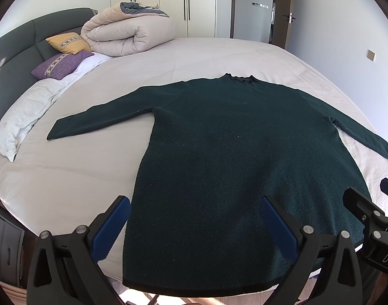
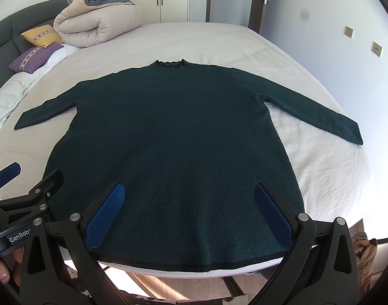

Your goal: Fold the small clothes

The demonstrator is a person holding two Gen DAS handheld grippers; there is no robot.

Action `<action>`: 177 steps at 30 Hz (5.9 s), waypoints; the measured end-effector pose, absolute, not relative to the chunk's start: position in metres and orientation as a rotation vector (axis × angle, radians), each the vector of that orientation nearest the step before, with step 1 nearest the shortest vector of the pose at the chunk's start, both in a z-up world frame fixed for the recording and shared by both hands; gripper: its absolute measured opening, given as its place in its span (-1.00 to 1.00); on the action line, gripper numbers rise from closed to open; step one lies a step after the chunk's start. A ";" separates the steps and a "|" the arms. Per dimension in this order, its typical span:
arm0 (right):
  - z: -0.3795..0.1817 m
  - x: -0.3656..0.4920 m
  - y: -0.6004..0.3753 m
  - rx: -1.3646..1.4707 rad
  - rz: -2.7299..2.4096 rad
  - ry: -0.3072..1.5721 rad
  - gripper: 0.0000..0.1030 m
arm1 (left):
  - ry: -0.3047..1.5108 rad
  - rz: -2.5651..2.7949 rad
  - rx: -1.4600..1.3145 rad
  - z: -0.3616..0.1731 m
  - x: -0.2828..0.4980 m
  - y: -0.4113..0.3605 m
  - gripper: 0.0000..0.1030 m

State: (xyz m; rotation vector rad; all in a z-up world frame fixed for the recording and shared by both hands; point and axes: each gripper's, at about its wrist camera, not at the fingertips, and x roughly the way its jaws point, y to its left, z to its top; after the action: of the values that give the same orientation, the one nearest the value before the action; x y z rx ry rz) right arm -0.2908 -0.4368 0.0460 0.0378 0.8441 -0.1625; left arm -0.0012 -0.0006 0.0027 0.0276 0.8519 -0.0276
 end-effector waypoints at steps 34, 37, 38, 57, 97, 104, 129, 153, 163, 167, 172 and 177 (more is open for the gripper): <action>0.045 -0.291 -0.436 0.034 -0.160 0.849 1.00 | 0.860 -0.041 -0.005 0.001 0.001 0.004 1.00; 0.040 -0.288 -0.432 0.030 -0.160 0.851 1.00 | 0.860 -0.040 -0.006 0.001 0.002 0.005 1.00; 0.040 -0.288 -0.432 0.029 -0.160 0.852 1.00 | 0.860 -0.039 -0.007 0.001 0.002 0.005 1.00; 0.042 -0.285 -0.442 0.072 -0.124 0.842 1.00 | 0.790 -0.040 -0.243 0.003 0.041 0.103 1.00; 0.012 -0.137 -0.426 0.333 0.067 0.943 0.61 | 0.491 0.279 -1.489 -0.126 0.192 0.429 0.59; 0.006 -0.140 -0.440 0.377 0.071 0.937 0.44 | 0.569 0.274 -1.436 -0.121 0.214 0.429 -0.73; -0.036 0.001 -0.469 0.823 0.449 1.109 0.03 | 0.692 -0.013 0.483 -0.080 0.229 0.040 -0.86; -0.116 0.194 -0.278 0.968 0.576 1.307 -0.85 | 0.661 -0.005 0.364 -0.077 0.225 0.054 -0.60; -0.039 0.227 -0.292 0.791 0.513 1.159 -0.87 | 0.598 -0.080 0.126 -0.027 0.206 0.080 0.41; -0.016 0.238 -0.314 0.739 0.468 1.126 -0.87 | 0.660 -0.085 -0.043 -0.020 0.224 0.115 -0.01; -0.003 0.250 -0.362 0.758 0.381 1.093 -0.87 | 0.738 -0.056 -0.197 -0.025 0.245 0.150 -0.69; -0.003 0.250 -0.395 0.779 0.327 1.076 -0.87 | 0.776 -0.059 -0.226 -0.025 0.266 0.156 -0.84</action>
State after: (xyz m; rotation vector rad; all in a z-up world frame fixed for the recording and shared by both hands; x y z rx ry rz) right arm 0.2502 -0.3955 -0.0028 0.7787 1.0762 0.3266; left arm 0.2656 0.1564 -0.0249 -0.2262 0.7757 -0.0593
